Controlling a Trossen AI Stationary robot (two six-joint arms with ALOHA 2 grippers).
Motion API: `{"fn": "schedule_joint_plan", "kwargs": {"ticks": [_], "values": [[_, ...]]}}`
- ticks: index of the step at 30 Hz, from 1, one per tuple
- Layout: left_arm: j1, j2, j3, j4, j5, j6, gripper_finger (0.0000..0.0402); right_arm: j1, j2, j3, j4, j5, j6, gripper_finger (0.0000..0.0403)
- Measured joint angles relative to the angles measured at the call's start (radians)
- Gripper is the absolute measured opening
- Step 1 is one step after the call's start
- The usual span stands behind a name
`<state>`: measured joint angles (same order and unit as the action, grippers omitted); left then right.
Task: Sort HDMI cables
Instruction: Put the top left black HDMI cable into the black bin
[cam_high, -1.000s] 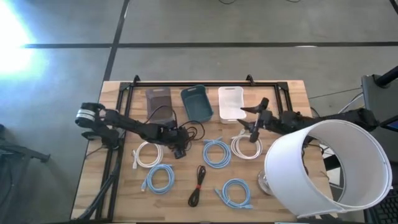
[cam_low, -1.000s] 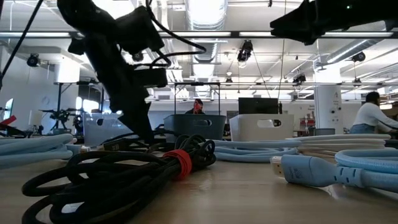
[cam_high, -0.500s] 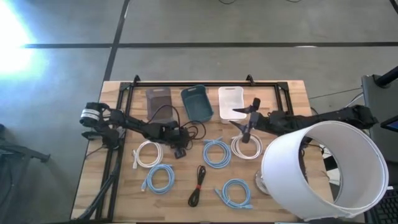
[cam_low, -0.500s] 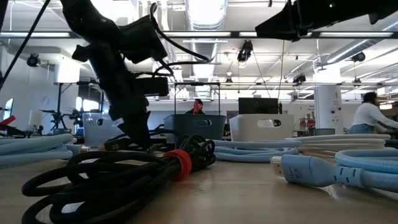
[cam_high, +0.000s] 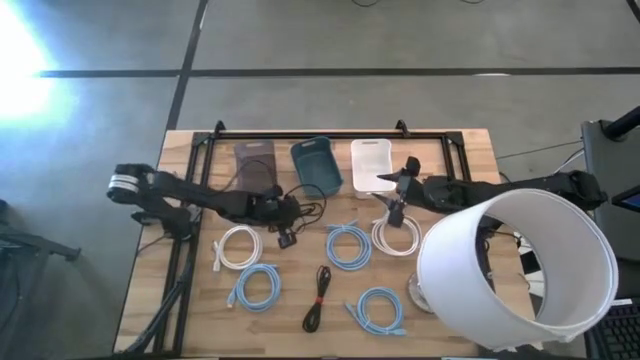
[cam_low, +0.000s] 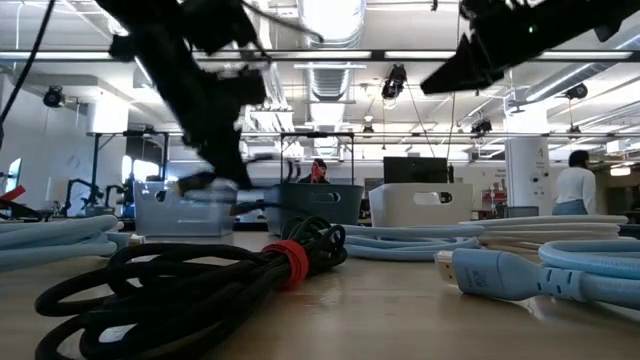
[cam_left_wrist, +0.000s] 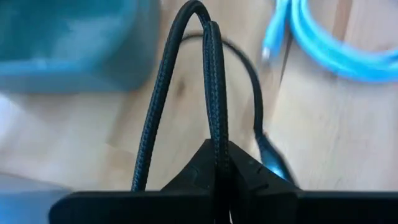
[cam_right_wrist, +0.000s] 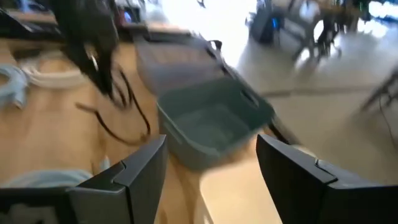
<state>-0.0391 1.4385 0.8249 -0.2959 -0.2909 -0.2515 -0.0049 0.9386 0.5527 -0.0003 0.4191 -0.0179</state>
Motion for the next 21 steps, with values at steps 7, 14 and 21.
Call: {"fn": "schedule_joint_plan", "kwargs": {"ticks": [7, 14, 21], "values": [[0.0, -0.193, 0.025, -0.142, -0.175, 0.037, 0.0018, -0.106, 0.036, -0.022, -0.108, -0.015, 0.124, 0.0245], [0.064, -0.333, 0.032, -0.328, -0.366, -0.035, 0.0018, -0.164, 0.063, -0.042, -0.108, -0.053, 0.15, 0.0242], [0.269, -0.342, -0.007, -0.361, -0.355, -0.145, 0.0018, -0.173, 0.11, -0.05, -0.125, -0.054, 0.146, 0.0243]]}}
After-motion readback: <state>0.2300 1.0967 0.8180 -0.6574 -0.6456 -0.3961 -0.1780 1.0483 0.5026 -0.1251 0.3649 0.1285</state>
